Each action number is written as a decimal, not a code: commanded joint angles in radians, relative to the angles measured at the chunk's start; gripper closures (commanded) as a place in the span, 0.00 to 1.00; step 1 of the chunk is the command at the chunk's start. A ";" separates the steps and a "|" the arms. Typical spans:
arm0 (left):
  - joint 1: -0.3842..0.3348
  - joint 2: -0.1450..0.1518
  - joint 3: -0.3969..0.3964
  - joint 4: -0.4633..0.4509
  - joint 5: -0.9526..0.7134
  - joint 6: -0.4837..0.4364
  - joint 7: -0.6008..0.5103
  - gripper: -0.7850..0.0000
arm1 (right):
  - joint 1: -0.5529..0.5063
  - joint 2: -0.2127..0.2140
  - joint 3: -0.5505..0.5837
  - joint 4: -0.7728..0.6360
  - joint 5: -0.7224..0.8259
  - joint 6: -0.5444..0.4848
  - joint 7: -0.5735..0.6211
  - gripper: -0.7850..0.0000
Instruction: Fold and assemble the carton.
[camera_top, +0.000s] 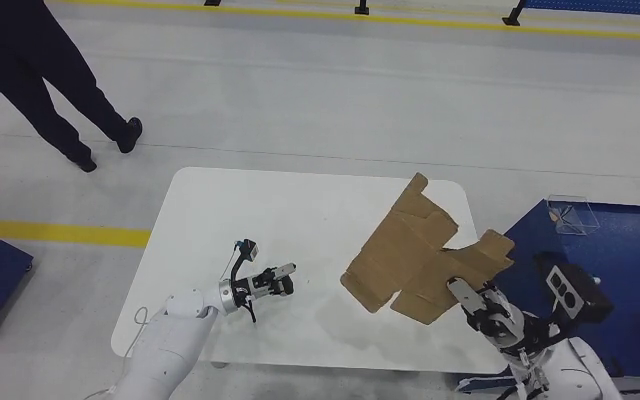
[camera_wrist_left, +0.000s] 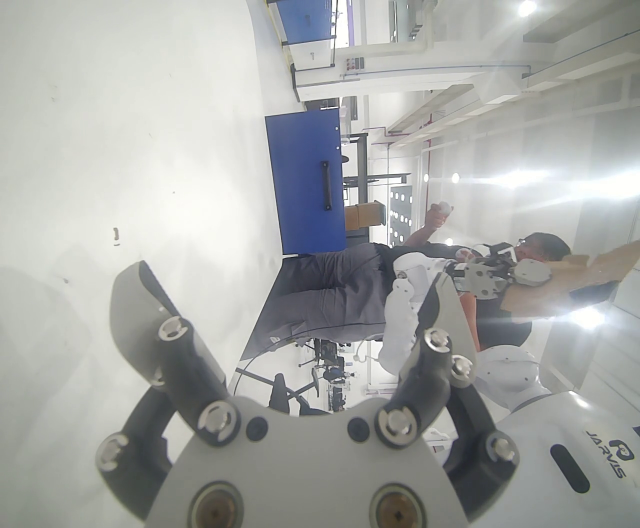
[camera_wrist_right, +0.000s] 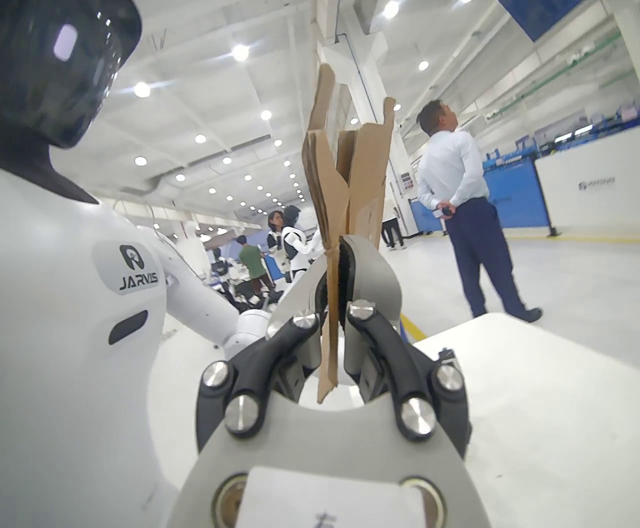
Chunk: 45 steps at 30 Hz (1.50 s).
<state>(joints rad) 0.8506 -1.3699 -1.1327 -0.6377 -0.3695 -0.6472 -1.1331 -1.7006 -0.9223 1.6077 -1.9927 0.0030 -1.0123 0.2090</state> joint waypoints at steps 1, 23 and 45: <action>0.000 0.000 0.000 0.000 0.000 0.000 0.000 0.00 | 0.008 0.008 -0.022 0.064 0.151 0.000 0.081 1.00; 0.003 0.036 -0.108 -0.079 -0.279 0.388 -0.326 0.00 | 0.085 0.036 -0.078 0.193 0.682 0.338 0.430 1.00; 0.117 0.037 0.013 -0.341 -0.269 0.260 -0.300 0.26 | 0.358 -0.021 -0.396 0.582 0.991 0.775 0.946 1.00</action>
<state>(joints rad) 0.9590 -1.3347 -1.1207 -0.9646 -0.6473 -0.3798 -1.4407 -1.3503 -0.9401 1.2251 -1.4215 0.9989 -0.2421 1.1490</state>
